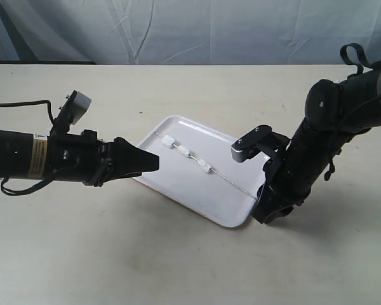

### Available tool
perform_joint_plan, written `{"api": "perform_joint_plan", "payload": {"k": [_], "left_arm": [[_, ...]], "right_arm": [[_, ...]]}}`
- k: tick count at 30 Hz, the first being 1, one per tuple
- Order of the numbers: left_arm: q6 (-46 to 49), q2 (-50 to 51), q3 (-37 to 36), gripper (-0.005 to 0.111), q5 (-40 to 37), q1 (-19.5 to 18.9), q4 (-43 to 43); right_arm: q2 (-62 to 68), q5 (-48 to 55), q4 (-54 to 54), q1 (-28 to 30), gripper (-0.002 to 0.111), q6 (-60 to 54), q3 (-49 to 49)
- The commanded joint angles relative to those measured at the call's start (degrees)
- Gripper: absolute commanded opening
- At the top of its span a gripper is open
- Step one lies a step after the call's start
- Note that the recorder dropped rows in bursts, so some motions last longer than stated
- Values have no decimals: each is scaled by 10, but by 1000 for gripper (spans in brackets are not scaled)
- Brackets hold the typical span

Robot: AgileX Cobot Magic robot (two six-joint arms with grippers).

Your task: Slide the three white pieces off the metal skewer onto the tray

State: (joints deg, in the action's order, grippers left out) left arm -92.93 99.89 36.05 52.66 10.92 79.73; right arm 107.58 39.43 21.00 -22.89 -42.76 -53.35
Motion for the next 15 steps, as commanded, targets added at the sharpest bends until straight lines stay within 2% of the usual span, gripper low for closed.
{"api": "perform_joint_plan", "payload": {"k": [1, 6, 15], "left_arm": [[-2, 1, 1, 59, 5, 6, -4], [-2, 1, 1, 59, 5, 6, -3], [-2, 1, 1, 59, 5, 6, -3]], "right_arm": [[2, -4, 4, -1, 25, -1, -1], [2, -4, 4, -1, 13, 0, -1], [2, -4, 6, -1, 11, 0, -1]]}}
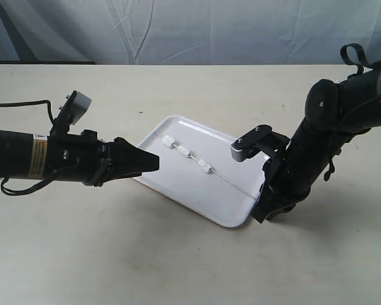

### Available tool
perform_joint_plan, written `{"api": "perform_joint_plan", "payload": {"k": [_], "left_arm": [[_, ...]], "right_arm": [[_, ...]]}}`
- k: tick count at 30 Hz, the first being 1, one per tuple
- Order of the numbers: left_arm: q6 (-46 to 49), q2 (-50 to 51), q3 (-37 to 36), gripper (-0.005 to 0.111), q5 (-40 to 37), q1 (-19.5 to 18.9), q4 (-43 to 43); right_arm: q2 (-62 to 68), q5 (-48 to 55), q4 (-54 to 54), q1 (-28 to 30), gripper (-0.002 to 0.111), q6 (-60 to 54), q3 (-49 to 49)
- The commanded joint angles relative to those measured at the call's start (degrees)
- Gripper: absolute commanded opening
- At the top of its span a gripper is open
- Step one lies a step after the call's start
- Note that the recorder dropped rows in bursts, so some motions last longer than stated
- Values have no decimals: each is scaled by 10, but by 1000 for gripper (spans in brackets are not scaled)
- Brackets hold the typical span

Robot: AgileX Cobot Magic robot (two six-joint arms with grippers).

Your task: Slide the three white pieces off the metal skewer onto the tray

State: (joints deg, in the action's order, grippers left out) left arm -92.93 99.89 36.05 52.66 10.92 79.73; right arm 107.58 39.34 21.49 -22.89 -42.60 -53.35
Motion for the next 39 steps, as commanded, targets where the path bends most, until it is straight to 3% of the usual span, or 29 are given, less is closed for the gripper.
{"api": "perform_joint_plan", "payload": {"k": [1, 4, 25, 33, 39], "left_arm": [[-2, 1, 1, 59, 5, 6, -3], [-17, 1, 1, 57, 5, 6, -3], [-26, 1, 1, 57, 2, 6, -21], [-61, 1, 1, 57, 23, 6, -221], [-65, 27, 4, 57, 15, 23, -253]], "right_arm": [[1, -2, 1, -1, 9, -2, -1], [-6, 9, 2, -1, -1, -1, -1], [-110, 65, 21, -1, -1, 9, -1], [-194, 110, 37, 1, -1, 23, 40], [-252, 115, 47, 1, -1, 24, 76]]}}
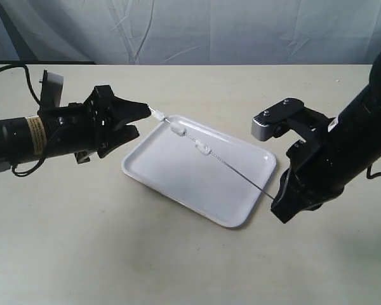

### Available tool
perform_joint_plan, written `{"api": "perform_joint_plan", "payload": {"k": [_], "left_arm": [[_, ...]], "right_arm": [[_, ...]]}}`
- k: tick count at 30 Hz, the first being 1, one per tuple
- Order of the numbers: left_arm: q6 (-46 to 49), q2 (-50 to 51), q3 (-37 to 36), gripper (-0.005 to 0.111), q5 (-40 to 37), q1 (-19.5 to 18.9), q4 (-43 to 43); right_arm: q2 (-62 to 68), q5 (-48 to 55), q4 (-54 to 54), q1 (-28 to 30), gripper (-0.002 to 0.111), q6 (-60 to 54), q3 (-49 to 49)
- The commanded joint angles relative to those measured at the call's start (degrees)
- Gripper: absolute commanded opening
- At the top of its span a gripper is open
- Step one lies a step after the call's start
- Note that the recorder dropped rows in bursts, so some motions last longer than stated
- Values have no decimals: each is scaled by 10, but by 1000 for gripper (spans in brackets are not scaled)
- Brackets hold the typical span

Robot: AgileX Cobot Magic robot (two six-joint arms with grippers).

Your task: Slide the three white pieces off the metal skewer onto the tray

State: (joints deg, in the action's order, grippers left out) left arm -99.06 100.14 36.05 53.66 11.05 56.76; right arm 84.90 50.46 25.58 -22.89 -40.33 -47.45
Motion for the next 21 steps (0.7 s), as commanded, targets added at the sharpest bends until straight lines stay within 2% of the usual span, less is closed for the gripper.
{"api": "perform_joint_plan", "payload": {"k": [1, 4, 7, 21], "left_arm": [[-6, 40, 11, 57, 12, 34, -31], [-10, 73, 35, 57, 56, 62, -51], [-11, 86, 48, 57, 62, 72, -56], [-11, 88, 58, 57, 16, 73, -67]], "right_arm": [[-29, 4, 5, 1, -1, 3, 26], [-30, 3, 5, 1, -1, 4, 40], [-30, 3, 5, 1, -1, 5, 41], [-30, 8, 5, 1, -1, 14, 41]]}}
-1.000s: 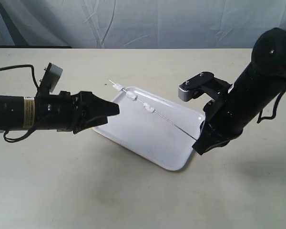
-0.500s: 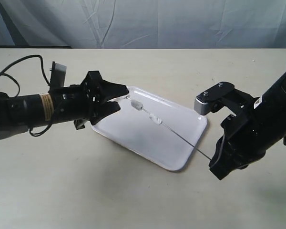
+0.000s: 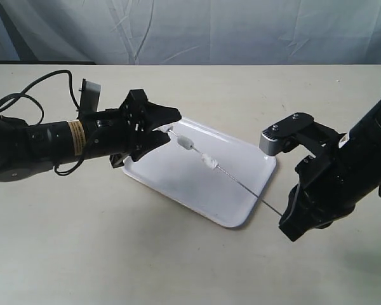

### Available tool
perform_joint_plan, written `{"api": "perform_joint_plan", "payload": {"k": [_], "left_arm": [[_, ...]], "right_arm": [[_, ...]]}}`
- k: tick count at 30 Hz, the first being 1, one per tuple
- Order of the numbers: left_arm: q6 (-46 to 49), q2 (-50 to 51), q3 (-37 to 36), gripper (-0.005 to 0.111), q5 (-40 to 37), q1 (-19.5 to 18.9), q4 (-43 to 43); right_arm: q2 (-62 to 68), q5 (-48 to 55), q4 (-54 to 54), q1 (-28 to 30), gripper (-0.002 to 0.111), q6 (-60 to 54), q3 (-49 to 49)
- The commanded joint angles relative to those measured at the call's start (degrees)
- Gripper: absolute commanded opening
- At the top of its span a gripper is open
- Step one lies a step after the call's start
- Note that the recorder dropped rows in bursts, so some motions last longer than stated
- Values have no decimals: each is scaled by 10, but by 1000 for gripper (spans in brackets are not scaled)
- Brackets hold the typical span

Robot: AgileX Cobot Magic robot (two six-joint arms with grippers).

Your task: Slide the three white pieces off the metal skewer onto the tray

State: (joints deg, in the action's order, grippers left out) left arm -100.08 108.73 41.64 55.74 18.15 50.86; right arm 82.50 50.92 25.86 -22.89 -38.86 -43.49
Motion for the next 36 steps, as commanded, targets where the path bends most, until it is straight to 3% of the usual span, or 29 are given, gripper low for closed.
{"api": "perform_joint_plan", "payload": {"k": [1, 24, 36], "left_arm": [[0, 3, 2, 55, -4, 2, -5], [0, 3, 2, 49, -10, 2, -3], [0, 3, 2, 19, 8, 2, -14]], "right_arm": [[-6, 3, 2, 1, -1, 0, 1], [-40, 23, 2, 1, -1, 3, 3], [-40, 23, -18, 1, -1, 18, 3]]}}
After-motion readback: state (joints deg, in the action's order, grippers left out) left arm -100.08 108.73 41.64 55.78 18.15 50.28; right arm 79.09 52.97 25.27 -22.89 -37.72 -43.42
